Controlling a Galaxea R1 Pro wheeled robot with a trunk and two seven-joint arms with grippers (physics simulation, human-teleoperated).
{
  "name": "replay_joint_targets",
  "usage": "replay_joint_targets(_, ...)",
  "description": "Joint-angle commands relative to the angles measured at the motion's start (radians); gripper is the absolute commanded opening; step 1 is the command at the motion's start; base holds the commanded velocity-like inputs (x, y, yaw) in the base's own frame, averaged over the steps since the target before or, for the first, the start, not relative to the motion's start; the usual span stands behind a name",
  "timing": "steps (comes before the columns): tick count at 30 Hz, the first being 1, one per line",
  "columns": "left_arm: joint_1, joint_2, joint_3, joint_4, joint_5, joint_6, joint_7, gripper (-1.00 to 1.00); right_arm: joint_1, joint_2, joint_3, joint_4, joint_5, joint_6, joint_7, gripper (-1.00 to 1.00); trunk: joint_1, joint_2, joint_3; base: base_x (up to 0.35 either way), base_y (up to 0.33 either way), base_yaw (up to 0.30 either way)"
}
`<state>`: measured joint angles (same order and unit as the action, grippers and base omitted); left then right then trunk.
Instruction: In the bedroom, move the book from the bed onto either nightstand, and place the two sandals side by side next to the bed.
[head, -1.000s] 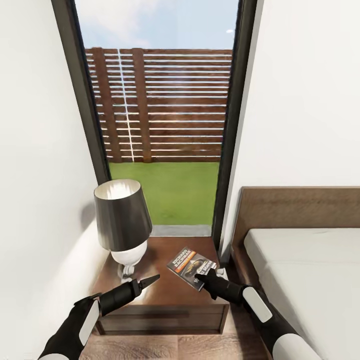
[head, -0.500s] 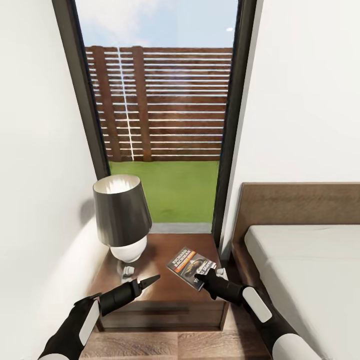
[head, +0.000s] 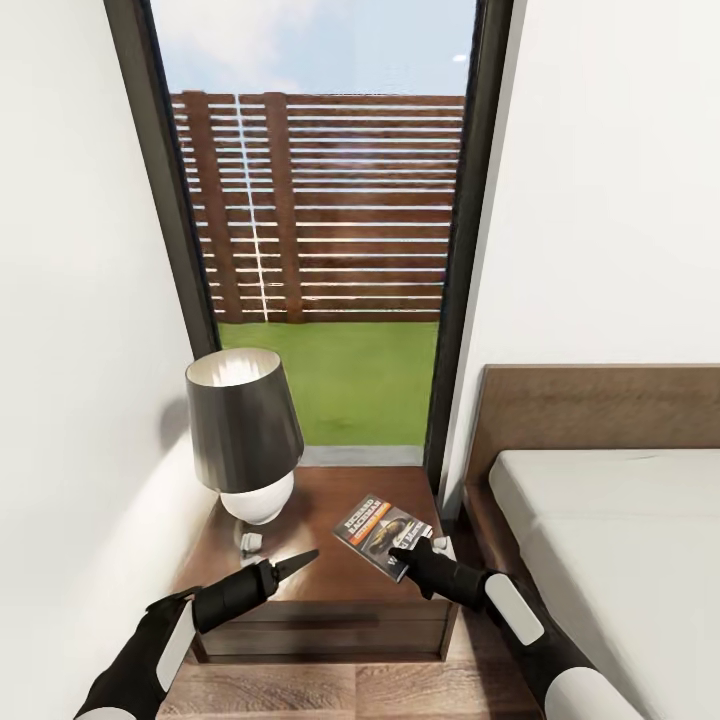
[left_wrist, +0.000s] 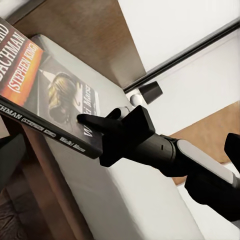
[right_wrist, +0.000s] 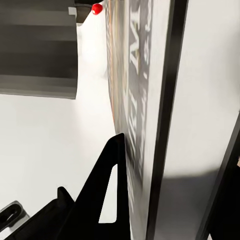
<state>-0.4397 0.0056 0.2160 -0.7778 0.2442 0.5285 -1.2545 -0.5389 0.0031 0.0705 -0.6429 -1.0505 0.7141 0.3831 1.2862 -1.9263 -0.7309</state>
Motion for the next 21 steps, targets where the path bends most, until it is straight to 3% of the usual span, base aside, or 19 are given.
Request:
replay_joint_targets(1,-0.001,0.000,0.000,0.000,0.003,0.010,-0.003,1.00,0.000,0.000,0.000,0.000,0.001,0.002,0.003,-1.00,0.000,0.000,-0.001,0.000,0.000,0.000)
replay_joint_targets(10,-0.001,-0.001,0.000,0.000,0.003,0.010,-0.003,1.00,-0.001,0.000,0.000,0.000,0.001,0.002,0.003,-1.00,0.000,0.000,-0.001,0.000,0.000,0.000)
replay_joint_targets(21,-0.001,-0.001,0.001,-0.002,0.000,0.007,-0.001,1.00,-0.001,0.000,0.000,0.000,0.001,0.002,0.003,-1.00,0.042,-0.077,-0.035,0.000,0.000,0.000)
